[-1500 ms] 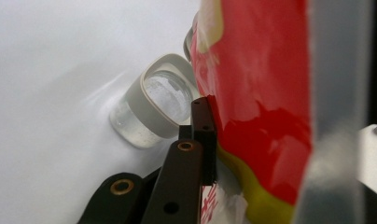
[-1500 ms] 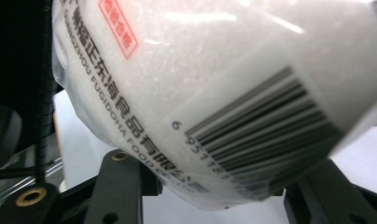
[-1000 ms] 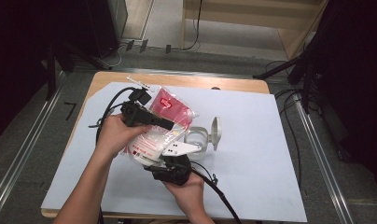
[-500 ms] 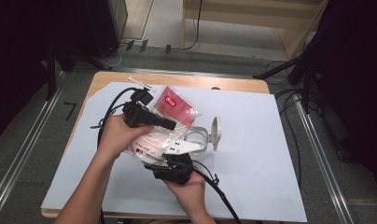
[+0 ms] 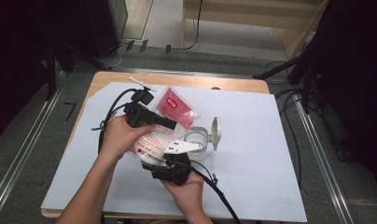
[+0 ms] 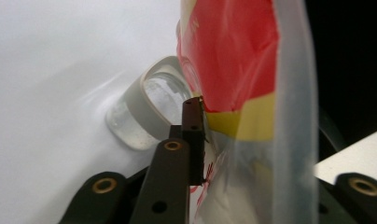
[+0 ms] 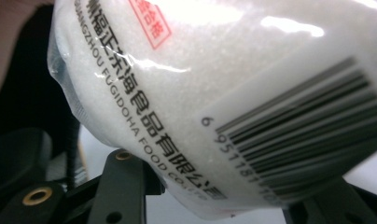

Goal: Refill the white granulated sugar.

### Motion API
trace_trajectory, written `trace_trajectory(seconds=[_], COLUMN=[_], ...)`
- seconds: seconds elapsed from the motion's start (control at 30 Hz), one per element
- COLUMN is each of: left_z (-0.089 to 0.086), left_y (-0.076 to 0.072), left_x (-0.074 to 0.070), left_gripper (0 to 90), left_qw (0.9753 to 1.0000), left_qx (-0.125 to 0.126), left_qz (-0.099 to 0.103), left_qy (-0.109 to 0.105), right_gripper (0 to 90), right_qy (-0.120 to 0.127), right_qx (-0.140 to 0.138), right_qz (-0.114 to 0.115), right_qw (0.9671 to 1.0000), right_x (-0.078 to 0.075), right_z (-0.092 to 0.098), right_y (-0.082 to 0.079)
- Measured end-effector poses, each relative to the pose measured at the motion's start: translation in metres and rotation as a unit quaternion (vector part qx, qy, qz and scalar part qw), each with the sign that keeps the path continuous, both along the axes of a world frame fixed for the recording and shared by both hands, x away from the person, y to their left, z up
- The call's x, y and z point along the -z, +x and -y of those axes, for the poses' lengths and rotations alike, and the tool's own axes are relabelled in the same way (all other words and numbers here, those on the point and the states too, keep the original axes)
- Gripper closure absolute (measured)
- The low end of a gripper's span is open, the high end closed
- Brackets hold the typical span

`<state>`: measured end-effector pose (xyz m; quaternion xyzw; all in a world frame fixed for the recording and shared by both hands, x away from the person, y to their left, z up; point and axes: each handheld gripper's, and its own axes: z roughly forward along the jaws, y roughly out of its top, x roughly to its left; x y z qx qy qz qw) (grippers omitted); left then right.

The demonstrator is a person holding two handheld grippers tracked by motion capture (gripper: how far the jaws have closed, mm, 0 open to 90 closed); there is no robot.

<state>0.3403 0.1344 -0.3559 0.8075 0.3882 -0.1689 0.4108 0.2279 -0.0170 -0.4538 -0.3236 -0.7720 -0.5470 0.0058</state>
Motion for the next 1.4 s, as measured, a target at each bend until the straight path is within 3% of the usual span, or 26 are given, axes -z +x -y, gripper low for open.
trace_trajectory(seconds=[0.03, 0.13, 0.23, 0.37, 0.5, 0.57, 0.73, 0.97, 1.07, 1.13, 1.27, 1.4], left_z=[0.001, 0.008, 0.012, 0.014, 0.017, 0.019, 0.022, 0.024, 0.021, 0.019, 0.016, 0.014], left_y=[0.0, -0.003, -0.004, -0.005, -0.007, -0.009, -0.011, -0.018, -0.02, -0.019, -0.019, -0.021], left_x=[0.0, -0.002, -0.001, -0.001, -0.002, -0.003, -0.005, -0.012, -0.014, -0.014, -0.014, -0.018], left_gripper=[79.5, 80.4, 82.7, 85.0, 84.7, 84.2, 80.8, 72.1, 70.1, 74.0, 84.0, 85.3], left_qw=[1.0, 0.9989, 0.9979, 0.9975, 0.9965, 0.9959, 0.9959, 0.9925, 0.992, 0.9926, 0.9916, 0.993], left_qx=[0.004, 0.025, 0.035, 0.031, 0.023, 0.031, 0.045, 0.074, 0.086, 0.083, 0.083, 0.064], left_qz=[0.001, 0.023, 0.025, 0.01, 0.0, -0.004, -0.002, 0.012, 0.023, 0.016, 0.015, 0.005], left_qy=[0.002, 0.033, 0.048, 0.063, 0.081, 0.085, 0.078, 0.097, 0.089, 0.087, 0.099, 0.098], right_gripper=[57.3, 57.9, 58.3, 58.1, 53.6, 55.3, 58.4, 60.2, 61.0, 61.5, 61.7, 61.2], right_qy=[0.007, 0.008, 0.007, 0.004, -0.016, -0.023, -0.008, 0.033, 0.055, 0.049, 0.032, 0.026], right_qx=[-0.002, -0.002, -0.004, -0.011, -0.02, -0.02, -0.018, -0.017, -0.01, -0.01, -0.015, -0.021], right_qz=[-0.004, -0.006, -0.014, -0.016, -0.008, -0.005, -0.008, -0.024, -0.037, -0.029, -0.017, -0.006], right_qw=[1.0, 0.9999, 0.9999, 0.9998, 0.9996, 0.9995, 0.9998, 0.999, 0.9977, 0.9983, 0.9992, 0.9994], right_x=[0.0, 0.0, 0.001, 0.002, 0.001, 0.0, 0.0, 0.0, 0.0, -0.001, -0.002, -0.005], right_z=[0.0, 0.0, -0.001, -0.004, -0.01, -0.012, -0.01, -0.007, -0.002, -0.002, -0.005, -0.007], right_y=[0.0, -0.002, -0.003, -0.005, -0.006, -0.007, -0.007, -0.008, -0.006, -0.007, -0.01, -0.01])
